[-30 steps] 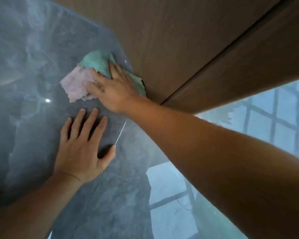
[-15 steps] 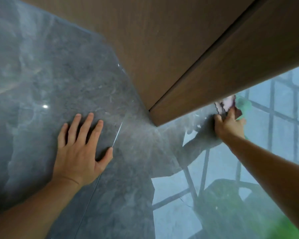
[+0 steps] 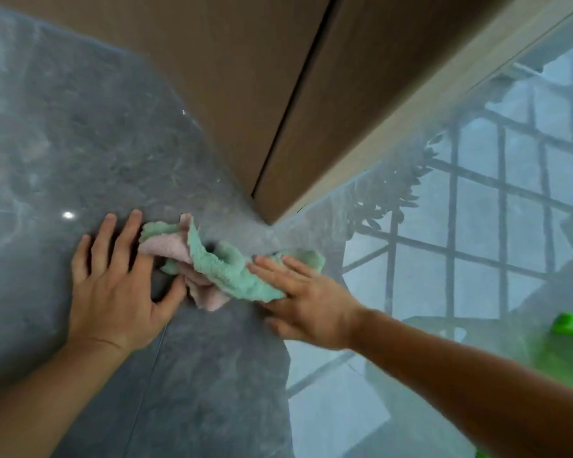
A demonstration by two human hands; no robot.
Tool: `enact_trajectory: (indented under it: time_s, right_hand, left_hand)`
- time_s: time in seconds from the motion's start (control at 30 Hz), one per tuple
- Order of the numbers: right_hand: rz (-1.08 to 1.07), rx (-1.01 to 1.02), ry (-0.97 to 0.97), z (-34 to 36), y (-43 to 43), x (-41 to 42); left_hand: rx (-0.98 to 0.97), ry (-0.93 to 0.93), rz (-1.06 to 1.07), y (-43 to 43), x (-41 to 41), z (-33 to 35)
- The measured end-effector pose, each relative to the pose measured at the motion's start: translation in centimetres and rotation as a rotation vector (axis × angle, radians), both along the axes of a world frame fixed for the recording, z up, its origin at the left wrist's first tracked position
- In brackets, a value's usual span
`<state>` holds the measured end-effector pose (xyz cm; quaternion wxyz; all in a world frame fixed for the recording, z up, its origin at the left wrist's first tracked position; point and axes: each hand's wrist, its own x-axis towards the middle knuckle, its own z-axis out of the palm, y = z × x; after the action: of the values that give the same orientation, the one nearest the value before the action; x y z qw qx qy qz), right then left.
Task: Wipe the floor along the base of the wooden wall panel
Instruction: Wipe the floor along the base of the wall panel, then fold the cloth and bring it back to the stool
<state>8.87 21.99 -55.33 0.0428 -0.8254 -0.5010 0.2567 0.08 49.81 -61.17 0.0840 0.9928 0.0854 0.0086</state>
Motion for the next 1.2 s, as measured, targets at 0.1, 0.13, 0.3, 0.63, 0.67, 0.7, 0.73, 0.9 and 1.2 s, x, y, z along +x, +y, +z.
enact_trajectory:
  time_s: [0.1,0.13,0.3,0.63,0.67,0.7,0.73,0.9,1.2]
  right_hand:
    - [-0.351,0.016,-0.118,0.8,-6.2,7.5]
    - [-0.525,-0.003,-0.159,1.0,-7.8,9.3]
    - [-1.289,-0.137,-0.196,0.9,-9.1,12.9]
    - [-0.503,0.196,0.405,3.7,3.7,-9.0]
    - [-0.513,0.178,0.484,3.8,3.0,-10.0]
    - [-0.576,0.171,0.568,3.9,1.9,-10.4]
    - [-0.670,0.183,0.666,4.1,0.3,-10.4]
    - [-1.522,0.870,1.036,6.6,-8.9,-9.7]
    - [-1.904,0.964,0.757,17.1,-11.9,-13.9]
  left_hand:
    - [0.012,-0.022,0.017,-0.1,0.0,0.0]
    - [0.021,-0.034,0.014,-0.1,0.0,0.0]
    - [-0.007,-0.015,0.020,-0.4,0.0,0.3]
    - [-0.687,0.182,0.260,-13.8,2.4,6.4]
    - [-0.743,0.285,0.265,-14.7,1.7,6.6]
    - [-0.774,0.406,0.266,-15.6,1.2,6.6]
    - [-0.793,0.522,0.252,-16.3,0.7,6.6]
    - [-1.433,1.415,0.234,-19.5,2.6,9.3]
    - [-1.176,0.992,-0.450,-26.6,4.0,21.5]
